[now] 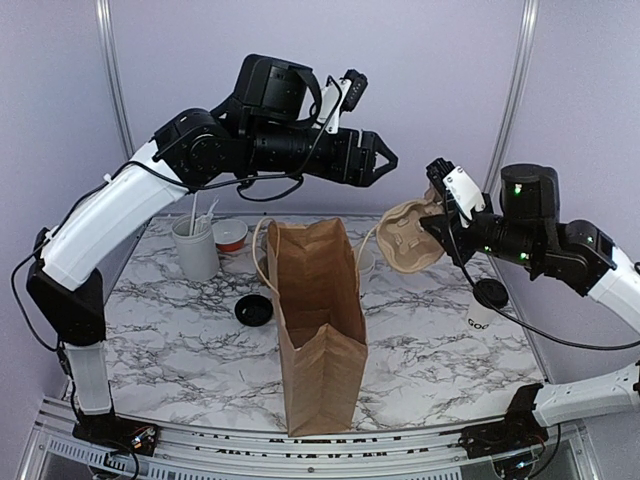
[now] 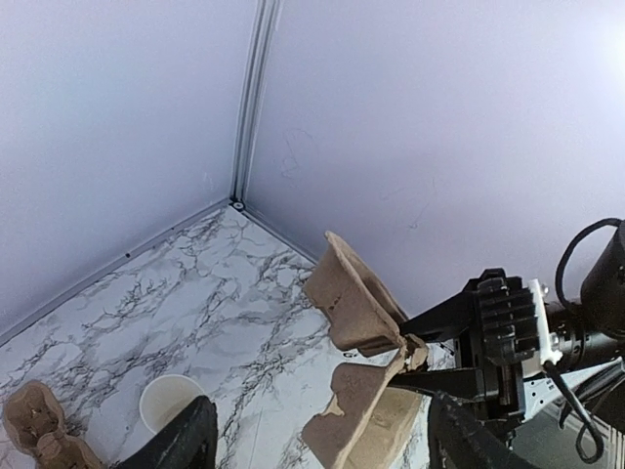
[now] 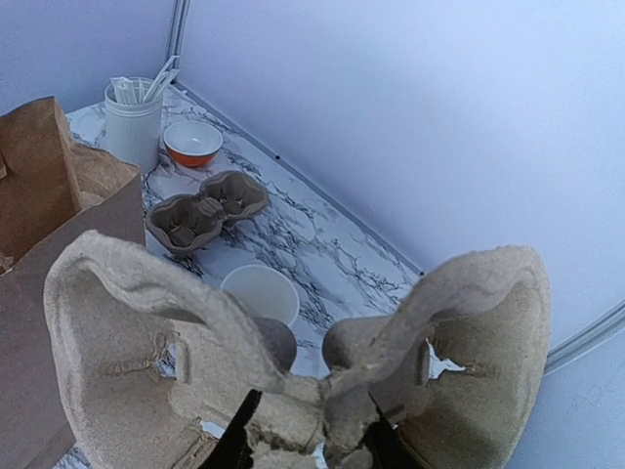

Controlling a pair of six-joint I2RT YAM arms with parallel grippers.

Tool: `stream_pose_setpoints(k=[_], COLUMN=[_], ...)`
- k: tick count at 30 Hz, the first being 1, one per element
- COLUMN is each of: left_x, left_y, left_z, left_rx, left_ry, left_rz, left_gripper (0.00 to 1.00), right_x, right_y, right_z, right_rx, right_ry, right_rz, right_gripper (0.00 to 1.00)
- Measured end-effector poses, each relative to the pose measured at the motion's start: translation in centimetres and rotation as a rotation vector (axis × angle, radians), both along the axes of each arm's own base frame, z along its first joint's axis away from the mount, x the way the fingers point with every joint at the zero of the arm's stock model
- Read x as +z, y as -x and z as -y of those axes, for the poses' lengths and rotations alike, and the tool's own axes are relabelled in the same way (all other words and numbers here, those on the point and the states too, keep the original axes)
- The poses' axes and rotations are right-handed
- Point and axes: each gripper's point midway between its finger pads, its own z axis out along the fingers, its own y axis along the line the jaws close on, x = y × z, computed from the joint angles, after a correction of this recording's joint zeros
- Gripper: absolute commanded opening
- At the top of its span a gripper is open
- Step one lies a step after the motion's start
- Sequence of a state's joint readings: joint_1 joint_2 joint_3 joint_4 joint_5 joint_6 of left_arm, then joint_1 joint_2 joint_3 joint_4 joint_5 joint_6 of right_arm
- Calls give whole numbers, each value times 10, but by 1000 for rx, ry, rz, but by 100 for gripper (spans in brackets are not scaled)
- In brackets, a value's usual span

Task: Pack the takeout coffee

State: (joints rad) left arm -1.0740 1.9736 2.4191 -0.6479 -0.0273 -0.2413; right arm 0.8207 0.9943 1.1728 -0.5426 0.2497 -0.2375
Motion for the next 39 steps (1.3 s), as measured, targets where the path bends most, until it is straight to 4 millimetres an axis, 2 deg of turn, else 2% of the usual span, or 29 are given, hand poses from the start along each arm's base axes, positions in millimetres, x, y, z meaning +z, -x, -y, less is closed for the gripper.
stream_pose_setpoints(k=[5, 9, 17, 22, 25, 30, 32, 39], left_x=[29, 39, 33, 14, -9, -54, -65, -78], left_y=[2, 7, 33, 53, 65, 83, 89, 96], left_z=[-37, -69, -141, -168, -175, -164, -161, -159], left_rx=[95, 166, 254, 264, 261, 239, 231, 230], left_ry=[53, 73, 96, 98, 75, 3, -18, -26], left_rz=[17, 12, -48, -116, -170, -257, -278, -319], left_gripper=[75, 75, 75, 74, 74, 74, 72, 66], right_x=[1, 2, 1, 13, 20, 22, 21, 22], right_y=[-3, -8, -28, -34, -37, -39, -39, -38], right_z=[1, 4, 16, 10, 7, 4, 3, 2], right_rx=[-18, -42, -111, -105, -103, -96, -93, -88], right_ry=[-23, -44, -84, -111, -123, -127, -128, -129], right_rz=[-1, -6, -39, -36, -32, -35, -37, -39], right_gripper=[26, 26, 27, 29, 29, 30, 30, 31])
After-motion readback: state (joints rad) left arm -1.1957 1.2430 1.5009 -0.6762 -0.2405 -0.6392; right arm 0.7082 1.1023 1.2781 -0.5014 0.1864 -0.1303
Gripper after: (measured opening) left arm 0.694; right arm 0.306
